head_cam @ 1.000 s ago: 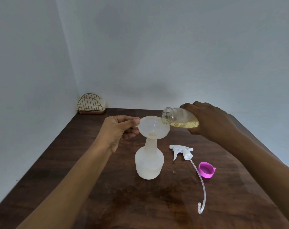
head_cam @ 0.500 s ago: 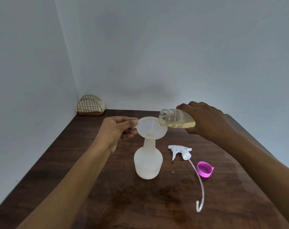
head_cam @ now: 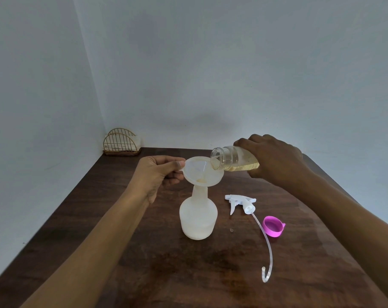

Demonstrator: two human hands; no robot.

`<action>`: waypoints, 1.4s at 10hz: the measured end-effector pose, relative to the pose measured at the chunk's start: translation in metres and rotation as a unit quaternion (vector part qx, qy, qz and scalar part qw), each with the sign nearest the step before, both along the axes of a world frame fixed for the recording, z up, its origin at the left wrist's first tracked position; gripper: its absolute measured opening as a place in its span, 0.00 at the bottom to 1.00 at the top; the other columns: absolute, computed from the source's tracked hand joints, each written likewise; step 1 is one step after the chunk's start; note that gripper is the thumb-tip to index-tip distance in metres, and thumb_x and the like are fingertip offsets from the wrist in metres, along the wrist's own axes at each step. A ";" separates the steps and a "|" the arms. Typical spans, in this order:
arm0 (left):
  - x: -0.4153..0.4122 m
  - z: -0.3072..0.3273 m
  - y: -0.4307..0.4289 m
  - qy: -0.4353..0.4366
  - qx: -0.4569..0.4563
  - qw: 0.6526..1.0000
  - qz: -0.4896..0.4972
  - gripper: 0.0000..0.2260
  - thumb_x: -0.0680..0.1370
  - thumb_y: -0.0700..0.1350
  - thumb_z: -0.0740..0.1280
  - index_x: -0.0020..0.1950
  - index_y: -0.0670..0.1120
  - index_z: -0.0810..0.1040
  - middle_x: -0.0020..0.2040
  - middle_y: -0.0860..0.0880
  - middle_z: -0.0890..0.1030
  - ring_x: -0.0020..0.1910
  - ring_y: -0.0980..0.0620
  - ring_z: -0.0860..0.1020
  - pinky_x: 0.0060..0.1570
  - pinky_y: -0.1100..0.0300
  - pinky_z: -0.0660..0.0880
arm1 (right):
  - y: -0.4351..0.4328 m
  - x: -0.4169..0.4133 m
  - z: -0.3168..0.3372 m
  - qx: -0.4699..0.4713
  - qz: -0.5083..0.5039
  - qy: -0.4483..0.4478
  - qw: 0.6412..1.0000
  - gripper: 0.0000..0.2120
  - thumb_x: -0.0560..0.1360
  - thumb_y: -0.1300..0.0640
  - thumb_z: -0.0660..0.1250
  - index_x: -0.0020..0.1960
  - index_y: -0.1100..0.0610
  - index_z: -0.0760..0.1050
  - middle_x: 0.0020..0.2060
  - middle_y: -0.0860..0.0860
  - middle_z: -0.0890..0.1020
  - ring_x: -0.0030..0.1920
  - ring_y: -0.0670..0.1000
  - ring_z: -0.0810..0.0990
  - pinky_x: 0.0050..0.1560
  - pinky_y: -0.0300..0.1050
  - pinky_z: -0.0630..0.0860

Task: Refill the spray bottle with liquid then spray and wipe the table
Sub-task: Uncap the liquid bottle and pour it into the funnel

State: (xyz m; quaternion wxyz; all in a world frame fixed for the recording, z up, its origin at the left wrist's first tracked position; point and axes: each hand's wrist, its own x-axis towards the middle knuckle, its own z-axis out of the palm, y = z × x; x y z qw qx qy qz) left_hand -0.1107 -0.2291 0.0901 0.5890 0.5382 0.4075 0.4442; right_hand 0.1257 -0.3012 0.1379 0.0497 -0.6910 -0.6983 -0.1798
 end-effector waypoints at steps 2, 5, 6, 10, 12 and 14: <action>-0.001 0.000 0.000 -0.005 0.000 1.000 -0.003 0.03 0.73 0.37 0.71 0.44 0.42 0.83 0.30 0.48 0.82 0.27 0.57 0.80 0.29 0.67 0.77 | 0.000 -0.002 0.001 -0.004 -0.005 -0.009 1.000 0.29 0.70 0.51 0.71 0.67 0.43 0.63 0.57 0.44 0.74 0.56 0.49 0.72 0.30 0.38 0.55; -0.001 -0.001 0.000 -0.005 0.003 1.000 -0.003 0.03 0.73 0.37 0.71 0.44 0.42 0.83 0.30 0.48 0.82 0.28 0.56 0.80 0.29 0.67 0.78 | 0.001 0.001 0.001 0.007 0.011 -0.005 1.000 0.29 0.69 0.53 0.72 0.67 0.44 0.65 0.56 0.46 0.75 0.55 0.50 0.73 0.39 0.43 0.65; -0.001 -0.001 0.001 -0.005 0.000 1.000 -0.003 0.03 0.73 0.37 0.71 0.45 0.42 0.84 0.30 0.47 0.82 0.28 0.56 0.80 0.29 0.67 0.77 | 0.002 0.002 0.000 0.009 0.012 -0.005 1.000 0.30 0.69 0.53 0.72 0.67 0.44 0.65 0.56 0.46 0.75 0.55 0.51 0.73 0.39 0.43 0.66; -0.001 -0.002 0.001 -0.006 0.000 1.000 -0.005 0.03 0.73 0.37 0.71 0.45 0.42 0.83 0.30 0.48 0.82 0.28 0.56 0.80 0.29 0.67 0.77 | 0.003 0.002 -0.001 0.008 0.012 -0.002 1.000 0.30 0.68 0.54 0.73 0.66 0.45 0.66 0.56 0.47 0.76 0.54 0.51 0.74 0.40 0.43 0.66; -0.001 -0.002 0.000 -0.006 0.003 1.000 -0.007 0.03 0.73 0.37 0.71 0.45 0.42 0.83 0.30 0.48 0.82 0.28 0.57 0.80 0.29 0.67 0.77 | 0.002 0.003 -0.001 0.006 0.007 -0.006 1.000 0.29 0.68 0.55 0.72 0.66 0.44 0.66 0.55 0.46 0.75 0.54 0.51 0.73 0.39 0.43 0.66; 0.000 -0.002 0.000 -0.008 0.003 1.000 -0.007 0.03 0.73 0.37 0.71 0.45 0.42 0.83 0.30 0.48 0.82 0.28 0.57 0.80 0.29 0.67 0.77 | 0.002 0.004 0.001 0.005 0.004 -0.010 1.000 0.29 0.68 0.54 0.72 0.66 0.45 0.65 0.55 0.47 0.75 0.54 0.51 0.73 0.39 0.43 0.65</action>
